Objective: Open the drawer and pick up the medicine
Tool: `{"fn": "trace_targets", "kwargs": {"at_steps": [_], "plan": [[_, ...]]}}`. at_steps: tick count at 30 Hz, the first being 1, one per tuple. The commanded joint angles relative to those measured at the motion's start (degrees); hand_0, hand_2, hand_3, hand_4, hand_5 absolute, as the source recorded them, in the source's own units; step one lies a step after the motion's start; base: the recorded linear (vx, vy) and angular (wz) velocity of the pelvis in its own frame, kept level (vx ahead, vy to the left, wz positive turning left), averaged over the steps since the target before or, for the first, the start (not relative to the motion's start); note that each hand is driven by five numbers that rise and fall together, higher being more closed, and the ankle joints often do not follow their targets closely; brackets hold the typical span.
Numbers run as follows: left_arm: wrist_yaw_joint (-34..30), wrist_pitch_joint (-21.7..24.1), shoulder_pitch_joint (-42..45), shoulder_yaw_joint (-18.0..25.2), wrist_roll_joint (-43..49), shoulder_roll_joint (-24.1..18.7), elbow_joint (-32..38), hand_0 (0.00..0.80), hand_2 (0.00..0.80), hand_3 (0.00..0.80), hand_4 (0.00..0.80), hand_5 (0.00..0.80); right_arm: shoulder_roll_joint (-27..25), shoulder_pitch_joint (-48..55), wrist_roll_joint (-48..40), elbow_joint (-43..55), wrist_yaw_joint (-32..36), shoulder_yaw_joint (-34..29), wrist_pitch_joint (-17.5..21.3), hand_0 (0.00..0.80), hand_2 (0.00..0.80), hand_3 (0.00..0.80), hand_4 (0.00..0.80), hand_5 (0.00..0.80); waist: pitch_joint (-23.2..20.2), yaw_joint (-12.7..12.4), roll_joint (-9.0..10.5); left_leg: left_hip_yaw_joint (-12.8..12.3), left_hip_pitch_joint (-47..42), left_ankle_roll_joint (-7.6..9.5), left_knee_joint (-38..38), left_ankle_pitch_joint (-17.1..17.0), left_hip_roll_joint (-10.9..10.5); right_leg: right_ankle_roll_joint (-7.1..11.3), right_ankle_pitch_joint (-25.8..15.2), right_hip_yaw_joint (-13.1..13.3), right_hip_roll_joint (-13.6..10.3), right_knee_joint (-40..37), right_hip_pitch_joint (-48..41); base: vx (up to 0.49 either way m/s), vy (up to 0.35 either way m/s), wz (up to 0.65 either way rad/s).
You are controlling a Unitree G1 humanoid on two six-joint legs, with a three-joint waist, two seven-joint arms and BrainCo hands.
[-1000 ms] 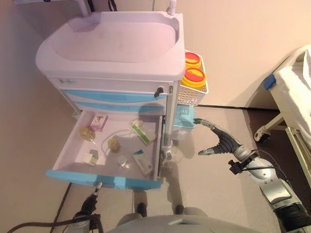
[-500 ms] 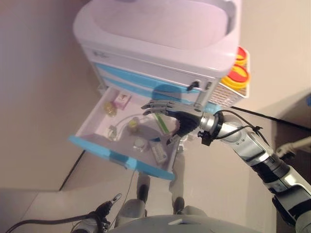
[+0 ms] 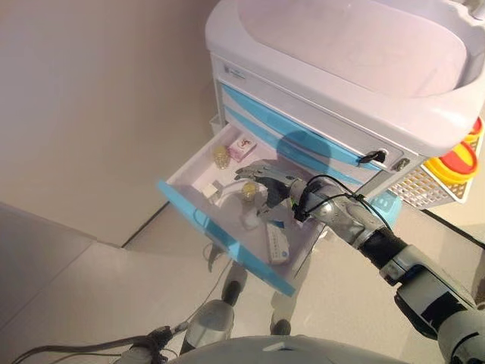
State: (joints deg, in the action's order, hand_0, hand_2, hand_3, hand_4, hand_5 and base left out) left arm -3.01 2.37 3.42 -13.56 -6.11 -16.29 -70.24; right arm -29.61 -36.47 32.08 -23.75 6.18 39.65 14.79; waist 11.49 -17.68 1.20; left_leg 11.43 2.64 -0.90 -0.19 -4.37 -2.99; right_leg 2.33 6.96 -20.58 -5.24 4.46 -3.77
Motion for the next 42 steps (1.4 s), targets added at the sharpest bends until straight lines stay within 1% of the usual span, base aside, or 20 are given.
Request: {"fn": "trace_targets", "kwargs": {"at_steps": [1,7,13,17,24,31,42], "plan": [[-0.35,-0.41,0.54,0.48,0.08,-2.25,0.84,0.000,0.000,0.000,0.000,0.000,2.15,-4.95,2.57,-0.66,-6.17,2.31,-1.95,0.000,0.000,0.000,0.000,0.000,0.67,-2.08,1.30,-0.31,0.87,2.56,3.74,6.14,-3.19,2.99,-3.64,3.77,-4.21,3.42,3.48,-0.002,-0.020,0.18],[-0.25,0.19,0.11,-0.54,-0.20,-3.29,2.31,0.000,0.000,0.000,0.000,0.000,3.22,-7.61,4.06,-8.85,-11.38,2.37,-4.67,0.000,0.000,0.000,0.000,0.000,2.49,-4.47,1.62,1.75,2.46,2.66,3.67,5.29,-3.56,3.47,-4.16,2.46,-4.30,3.29,3.94,0.004,-0.032,0.21],[-0.04,0.74,0.05,-1.27,-0.50,-4.05,2.89,0.000,0.000,0.000,0.000,0.000,3.43,-9.48,4.60,-13.01,-11.69,3.22,-5.27,0.000,0.000,0.000,0.000,0.000,3.08,-5.64,1.98,2.63,2.93,2.59,3.20,4.75,-3.56,3.76,-4.35,1.93,-4.27,3.23,4.19,0.025,-0.013,0.13],[0.17,0.91,-0.16,-1.47,-0.66,-4.26,3.19,0.000,0.000,0.000,0.000,0.000,3.70,-10.06,5.08,-15.68,-10.22,3.88,-5.80,0.000,0.000,0.000,0.000,0.000,3.21,-6.11,2.07,3.25,2.91,2.56,2.50,4.32,-3.56,3.85,-4.29,1.66,-4.20,3.30,4.31,0.028,-0.001,0.04],[0.03,1.10,-0.69,-2.58,-0.62,-4.55,3.33,0.000,0.000,0.000,0.000,0.000,4.55,-10.52,6.90,-21.62,-11.89,3.94,-6.82,0.000,0.000,0.000,0.000,0.000,3.65,-6.85,1.98,4.01,3.20,2.53,2.04,3.91,-3.70,3.87,-4.27,1.03,-4.28,3.42,4.71,0.006,0.004,0.04],[-0.26,1.73,-1.15,-2.91,-0.53,-5.06,3.42,0.000,0.000,0.000,0.000,0.000,4.30,-11.49,10.14,-25.79,-11.12,4.47,-7.35,0.000,0.000,0.000,0.000,0.000,4.48,-7.35,1.79,4.34,3.61,2.53,1.81,3.58,-3.76,3.98,-4.29,0.61,-4.34,3.72,5.24,-0.001,0.002,0.05],[-0.44,2.06,-1.51,-3.28,-0.43,-5.17,3.36,0.000,0.000,0.000,0.000,0.000,4.82,-11.46,12.02,-28.90,-12.26,4.17,-9.31,0.000,0.000,0.000,0.000,0.000,5.20,-7.77,1.54,4.69,3.25,2.51,1.38,3.52,-3.71,3.90,-3.90,0.29,-4.38,4.25,5.41,0.000,0.000,0.00]]}}
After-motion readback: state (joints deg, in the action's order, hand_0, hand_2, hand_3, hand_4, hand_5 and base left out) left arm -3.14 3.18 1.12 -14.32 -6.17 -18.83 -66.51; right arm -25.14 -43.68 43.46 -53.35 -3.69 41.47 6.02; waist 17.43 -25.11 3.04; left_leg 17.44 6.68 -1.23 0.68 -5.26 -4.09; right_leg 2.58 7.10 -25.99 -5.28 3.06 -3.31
